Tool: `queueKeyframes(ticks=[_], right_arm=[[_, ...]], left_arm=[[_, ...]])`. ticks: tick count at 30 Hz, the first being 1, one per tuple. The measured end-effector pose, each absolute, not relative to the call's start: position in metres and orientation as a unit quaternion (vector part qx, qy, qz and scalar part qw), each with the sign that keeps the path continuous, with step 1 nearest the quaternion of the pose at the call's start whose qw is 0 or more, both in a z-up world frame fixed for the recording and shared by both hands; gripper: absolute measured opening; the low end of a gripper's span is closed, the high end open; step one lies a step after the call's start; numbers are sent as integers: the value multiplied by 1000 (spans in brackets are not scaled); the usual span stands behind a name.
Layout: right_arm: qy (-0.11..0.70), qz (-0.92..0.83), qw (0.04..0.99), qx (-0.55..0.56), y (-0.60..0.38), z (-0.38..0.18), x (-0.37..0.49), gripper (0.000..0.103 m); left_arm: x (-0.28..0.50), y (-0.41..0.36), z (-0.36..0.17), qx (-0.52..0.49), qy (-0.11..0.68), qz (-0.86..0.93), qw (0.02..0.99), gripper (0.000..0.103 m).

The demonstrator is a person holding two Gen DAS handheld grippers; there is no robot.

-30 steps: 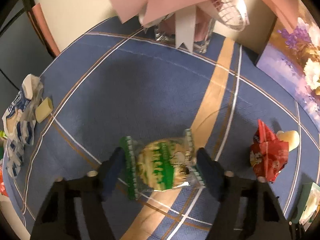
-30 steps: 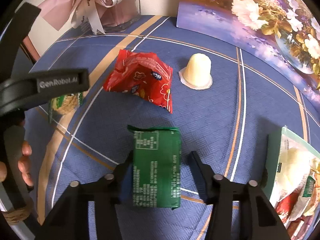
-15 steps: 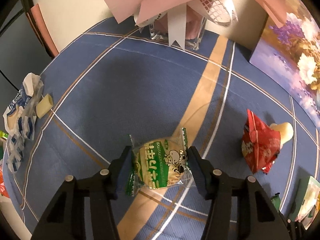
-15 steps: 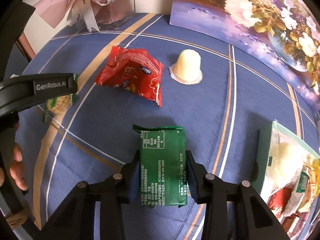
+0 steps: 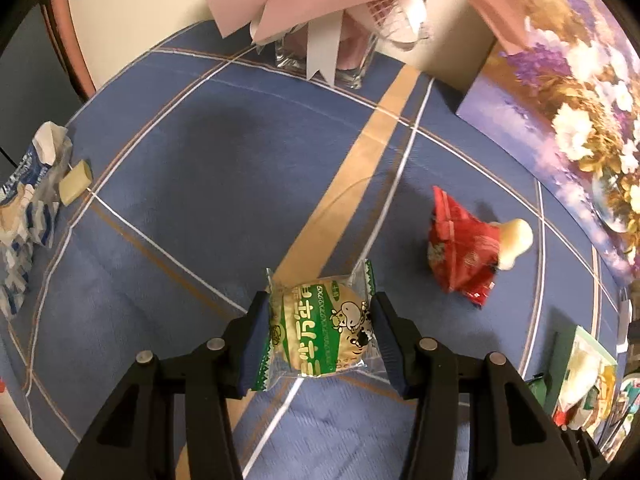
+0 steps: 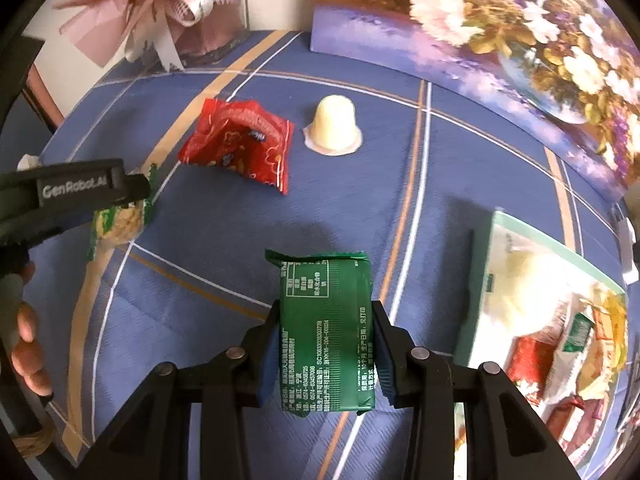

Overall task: Organize snacks
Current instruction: 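Lift and carry both snacks over the white tray with both tools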

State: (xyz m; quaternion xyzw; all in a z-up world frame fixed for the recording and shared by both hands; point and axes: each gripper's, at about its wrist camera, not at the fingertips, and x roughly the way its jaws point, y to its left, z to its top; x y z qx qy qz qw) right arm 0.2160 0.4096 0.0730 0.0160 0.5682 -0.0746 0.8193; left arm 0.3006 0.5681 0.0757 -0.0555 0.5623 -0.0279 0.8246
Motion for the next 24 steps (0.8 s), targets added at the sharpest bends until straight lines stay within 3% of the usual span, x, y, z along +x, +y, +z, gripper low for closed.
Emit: queueKeyframes(ticks=[24], right_arm=[[498,-129,854,76,353,155,118,42]], left_arm=[[190,481,170,-18,502,-127,855,53]])
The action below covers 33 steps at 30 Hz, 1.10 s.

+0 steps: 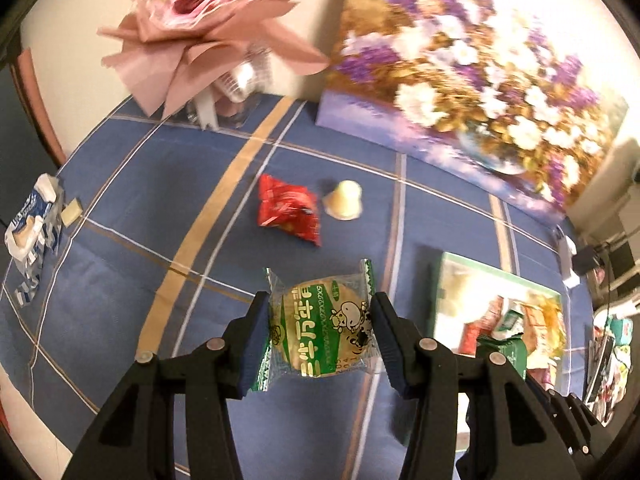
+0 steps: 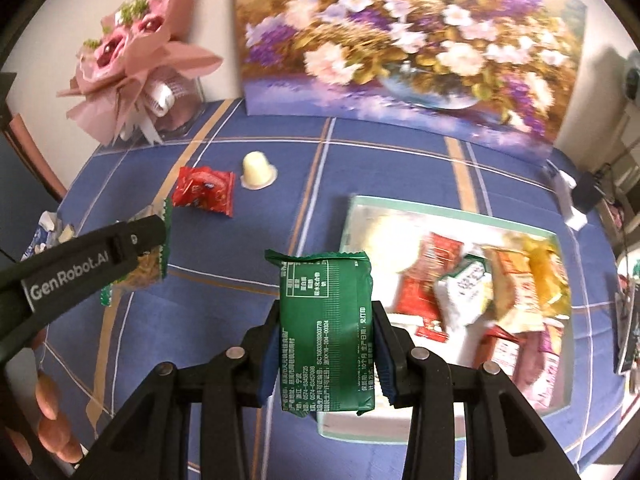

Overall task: Organize snacks
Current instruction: 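Lift and carry both snacks over the white tray with both tools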

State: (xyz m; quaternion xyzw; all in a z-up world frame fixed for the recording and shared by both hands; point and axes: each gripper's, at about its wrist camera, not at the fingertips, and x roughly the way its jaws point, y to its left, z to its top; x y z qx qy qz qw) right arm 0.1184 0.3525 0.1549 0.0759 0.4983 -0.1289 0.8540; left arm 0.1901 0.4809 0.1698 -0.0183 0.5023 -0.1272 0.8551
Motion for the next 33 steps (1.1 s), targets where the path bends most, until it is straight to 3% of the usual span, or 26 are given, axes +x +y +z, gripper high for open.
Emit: queueKeyframes(ticks=[17,33], right_arm=[[458,-213,855,117,266,185,62,43],[453,-250,842,152,217,183,37,43]], left_arm=[[131,396,192,30,465,-188,865,53],[111,352,179,72,479,-209,850,53]])
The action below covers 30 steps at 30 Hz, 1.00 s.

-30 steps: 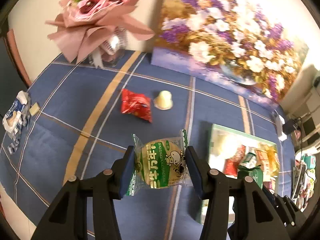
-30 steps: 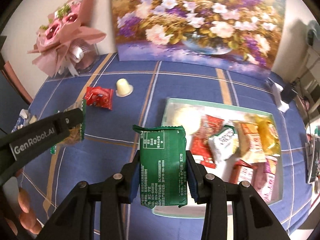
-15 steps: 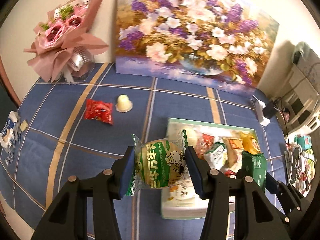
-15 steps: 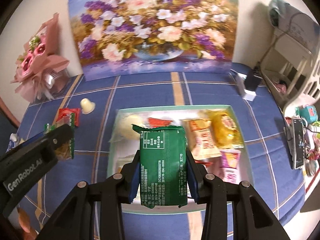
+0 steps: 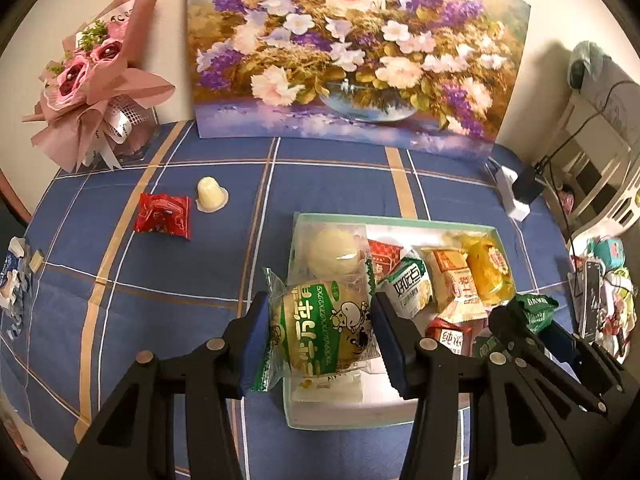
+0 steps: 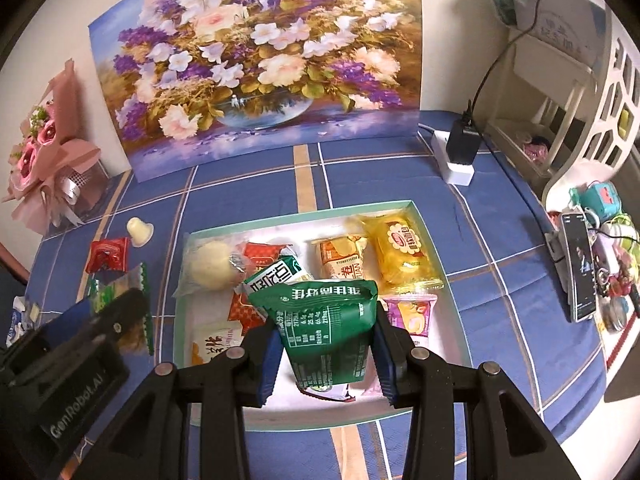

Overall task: Organize snacks
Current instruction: 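Lift and carry both snacks over the white tray with both tools, then lower both snacks into the white tray and open both tools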

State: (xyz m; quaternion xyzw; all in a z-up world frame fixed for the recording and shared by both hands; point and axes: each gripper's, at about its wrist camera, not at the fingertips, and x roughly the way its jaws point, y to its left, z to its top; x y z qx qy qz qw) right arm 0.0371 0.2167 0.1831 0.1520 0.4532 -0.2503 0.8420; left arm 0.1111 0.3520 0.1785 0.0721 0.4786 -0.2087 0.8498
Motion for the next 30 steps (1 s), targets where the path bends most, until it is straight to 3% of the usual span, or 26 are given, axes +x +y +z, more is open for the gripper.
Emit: queueKeyframes(ticks=[30], right_arm=[[532,-240,792,180,202,127,51,43]], left_arm=[[127,330,122,86,558,-218,796,53]])
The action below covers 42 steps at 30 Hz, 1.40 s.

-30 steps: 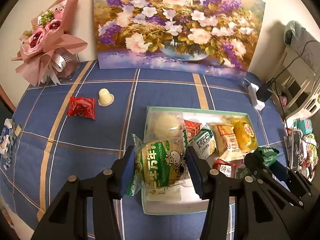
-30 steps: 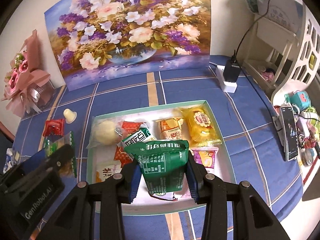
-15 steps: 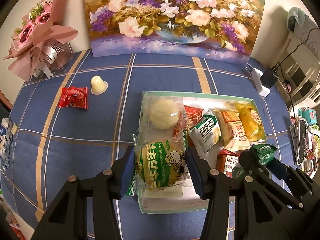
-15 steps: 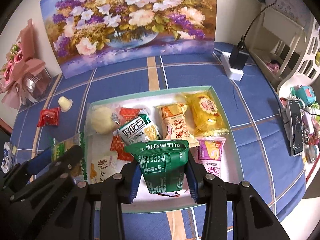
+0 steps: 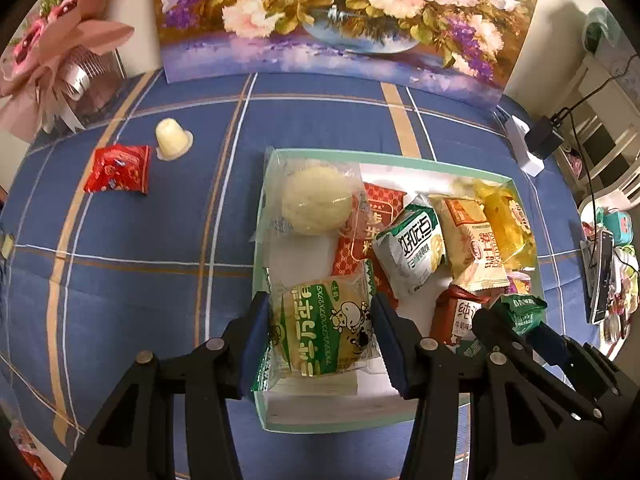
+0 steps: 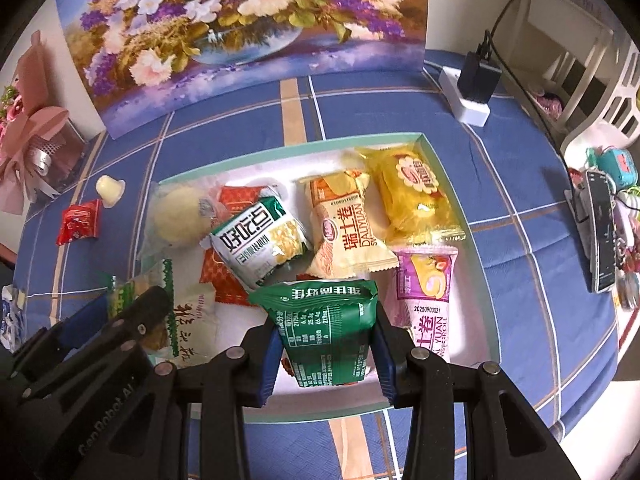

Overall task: Organize snacks
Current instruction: 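Lower both snacks into the white tray and open both tools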

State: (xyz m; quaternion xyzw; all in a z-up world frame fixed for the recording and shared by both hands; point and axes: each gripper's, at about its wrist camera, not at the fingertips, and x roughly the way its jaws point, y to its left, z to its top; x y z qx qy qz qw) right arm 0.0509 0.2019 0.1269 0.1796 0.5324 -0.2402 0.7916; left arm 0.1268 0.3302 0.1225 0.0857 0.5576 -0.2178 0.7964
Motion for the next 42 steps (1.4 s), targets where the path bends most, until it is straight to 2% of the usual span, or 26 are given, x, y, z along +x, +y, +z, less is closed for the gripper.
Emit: queueKeyframes(ticks=[19,22,26,35,40,42], right_arm=[[565,-233,767,195,193,101,57,43],[562,-234,768,195,193,103,57,43],[553,-237,775,195,192,112,56,43],[531,-237,790,193,196,127,54,44],[534,-233,790,191,198,125,55,44],[536,-227,791,190,199,123,57,48]], left_arm=[[133,320,87,103,590,-210,773,54],[134,322,89,96,591,-211,773,56],[136,328,98,89,584,-210,779,65],[133,340,125,75,562,-207,797,70],[140,348,122,86,562,-165,806,70],[144,353,118,92,563,-142,809,76]])
